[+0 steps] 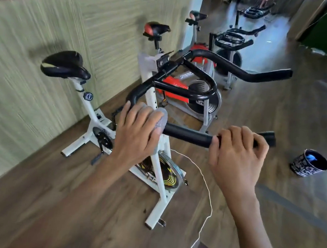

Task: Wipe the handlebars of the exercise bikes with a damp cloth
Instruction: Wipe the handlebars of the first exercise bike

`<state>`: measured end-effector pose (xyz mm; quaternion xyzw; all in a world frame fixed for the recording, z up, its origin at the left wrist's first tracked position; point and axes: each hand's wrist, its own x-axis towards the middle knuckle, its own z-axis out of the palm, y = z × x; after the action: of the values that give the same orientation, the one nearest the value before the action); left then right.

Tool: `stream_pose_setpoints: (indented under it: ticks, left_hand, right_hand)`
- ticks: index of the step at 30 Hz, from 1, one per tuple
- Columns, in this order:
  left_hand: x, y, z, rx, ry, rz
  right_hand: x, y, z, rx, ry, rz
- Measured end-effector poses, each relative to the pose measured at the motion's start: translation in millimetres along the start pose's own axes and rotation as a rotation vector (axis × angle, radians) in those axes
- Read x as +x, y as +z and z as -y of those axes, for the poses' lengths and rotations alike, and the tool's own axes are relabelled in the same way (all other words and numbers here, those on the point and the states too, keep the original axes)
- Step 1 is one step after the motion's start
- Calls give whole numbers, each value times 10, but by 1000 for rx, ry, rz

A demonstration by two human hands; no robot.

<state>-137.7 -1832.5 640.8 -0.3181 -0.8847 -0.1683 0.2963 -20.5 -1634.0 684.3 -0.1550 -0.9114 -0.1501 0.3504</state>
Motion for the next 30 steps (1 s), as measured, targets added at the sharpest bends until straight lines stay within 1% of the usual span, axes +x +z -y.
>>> stream_pose_setpoints:
  ticks: [3, 5, 8, 10, 12, 14, 16, 18, 20, 23, 25, 30]
  left_hand:
    - [40, 10, 248, -66, -57, -24]
    - [65, 47, 270, -146, -84, -81]
    - [14, 147, 35, -181, -26, -150]
    - [-23, 156, 45, -145, 63, -131]
    - [-11, 149, 277, -108, 93, -103]
    - [51, 127, 529, -136, 55, -74]
    - [151, 103, 661, -245, 13, -32]
    - [188, 68, 659, -382, -38, 10]
    - [135, 41, 564, -467, -105, 27]
    - [13, -12, 418, -482, -195, 98]
    - [129, -85, 441, -455, -168, 184]
    - [779, -240, 630, -289, -157, 599]
  right_hand:
    - [19, 4, 129, -71, 23, 34]
    - [14, 4, 179, -100, 41, 54]
    - [60, 35, 294, -79, 83, 58]
    - [88, 84, 394, -30, 99, 57]
    - [67, 126, 434, 6, 109, 46]
    - [30, 152, 423, 11, 111, 42]
    - [22, 166, 421, 9, 136, 57]
    - [16, 174, 461, 6, 158, 70]
    - [-5, 179, 474, 4, 149, 69]
    - [-27, 182, 467, 4, 134, 69]
    - [-19, 190, 477, 3, 147, 65]
    - [-5, 194, 509, 23, 161, 58]
